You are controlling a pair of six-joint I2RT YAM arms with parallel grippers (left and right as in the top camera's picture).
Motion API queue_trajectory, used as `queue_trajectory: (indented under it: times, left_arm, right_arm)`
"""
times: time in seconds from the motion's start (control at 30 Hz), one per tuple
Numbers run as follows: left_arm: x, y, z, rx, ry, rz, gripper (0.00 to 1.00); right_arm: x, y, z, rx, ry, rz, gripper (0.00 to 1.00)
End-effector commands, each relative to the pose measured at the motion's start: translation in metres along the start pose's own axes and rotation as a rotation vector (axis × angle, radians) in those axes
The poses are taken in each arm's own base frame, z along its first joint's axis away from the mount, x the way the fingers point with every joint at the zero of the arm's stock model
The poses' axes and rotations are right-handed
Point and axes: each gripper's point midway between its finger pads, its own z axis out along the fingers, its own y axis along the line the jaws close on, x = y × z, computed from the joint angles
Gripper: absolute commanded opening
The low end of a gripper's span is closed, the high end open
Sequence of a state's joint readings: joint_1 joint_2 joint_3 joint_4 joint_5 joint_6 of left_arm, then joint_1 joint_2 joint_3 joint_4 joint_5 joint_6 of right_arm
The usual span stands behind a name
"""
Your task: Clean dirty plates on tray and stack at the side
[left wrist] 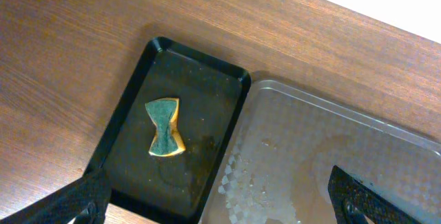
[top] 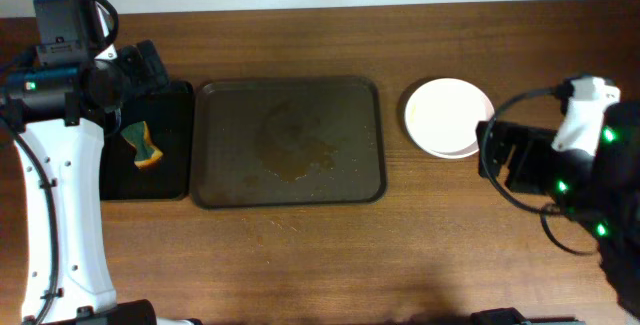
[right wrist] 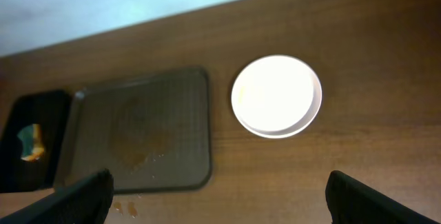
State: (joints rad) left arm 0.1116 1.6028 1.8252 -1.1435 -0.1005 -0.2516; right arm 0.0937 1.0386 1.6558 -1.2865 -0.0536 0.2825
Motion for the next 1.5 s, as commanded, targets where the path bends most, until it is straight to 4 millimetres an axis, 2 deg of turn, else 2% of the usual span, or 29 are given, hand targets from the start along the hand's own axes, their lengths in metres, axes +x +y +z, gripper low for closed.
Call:
queue_trajectory:
  times: [0.0, 0.1, 0.2, 0.3, 0.43, 0.53, 0.63, 0.73, 0.83, 1.03, 1.3, 1.4, 1.47]
  left_arm:
    - [0.002, -0.001, 0.002, 0.007, 0.01, -0.003, 0.99]
    - [0.002, -0.001, 0.002, 0.007, 0.01, -0.003, 0.99]
    - [0.002, -0.001, 0.002, 0.007, 0.009, -0.003, 0.99]
    - [0.002, -0.001, 0.002, 0.007, 0.01, -0.003, 0.99]
    - [0.002, -0.001, 0.002, 0.007, 0.01, -0.003, 0.99]
    - [0.002, -0.001, 0.002, 0.007, 0.01, -0.003, 0.99]
    - [0.002, -0.001, 0.002, 0.007, 0.009, -0.003, 0.99]
    - [0.002, -0.001, 0.002, 0.007, 0.01, -0.003, 0.99]
    - [0.002, -0.001, 0.002, 0.007, 0.009, -0.003, 0.99]
    - [0.002, -0.001, 0.002, 0.007, 0.01, -0.003, 0.99]
    - [0.002, -0.001, 0.002, 0.007, 0.01, -0.003, 0.99]
    - [0.002, -0.001, 0.002, 0.007, 0.01, -0.003, 0.99]
    - [0.002, -0.001, 0.002, 0.007, 0.01, -0.003, 0.99]
  right_arm:
    - [-0.001, 0.003, -0.016, -0.022, -0.043, -0.014, 0.98]
    - [0.007, -0.006, -0.019, 0.025, -0.025, -0.039, 0.98]
    - [0.018, 0.0, -0.019, -0.014, 0.024, -0.038, 0.98]
    - [0.022, -0.008, -0.017, 0.015, 0.02, -0.037, 0.98]
    - [0.019, -0.031, -0.011, 0.11, -0.14, -0.061, 0.99]
    - [0.025, -0.034, -0.004, 0.09, -0.281, -0.172, 0.98]
    - [0.037, -0.04, 0.003, 0.078, -0.4, -0.179, 0.98]
    - [0.062, -0.047, 0.023, 0.044, -0.5, -0.177, 0.98]
    - [0.091, -0.053, 0.056, 0.006, -0.557, -0.186, 0.98]
    - [0.122, -0.055, 0.098, -0.065, -0.642, -0.208, 0.98]
    - [0.14, -0.059, 0.122, -0.084, -0.709, -0.214, 0.98]
    - [0.146, -0.061, 0.128, -0.077, -0.672, -0.213, 0.98]
    - [0.159, -0.064, 0.137, -0.073, -0.608, -0.206, 0.98]
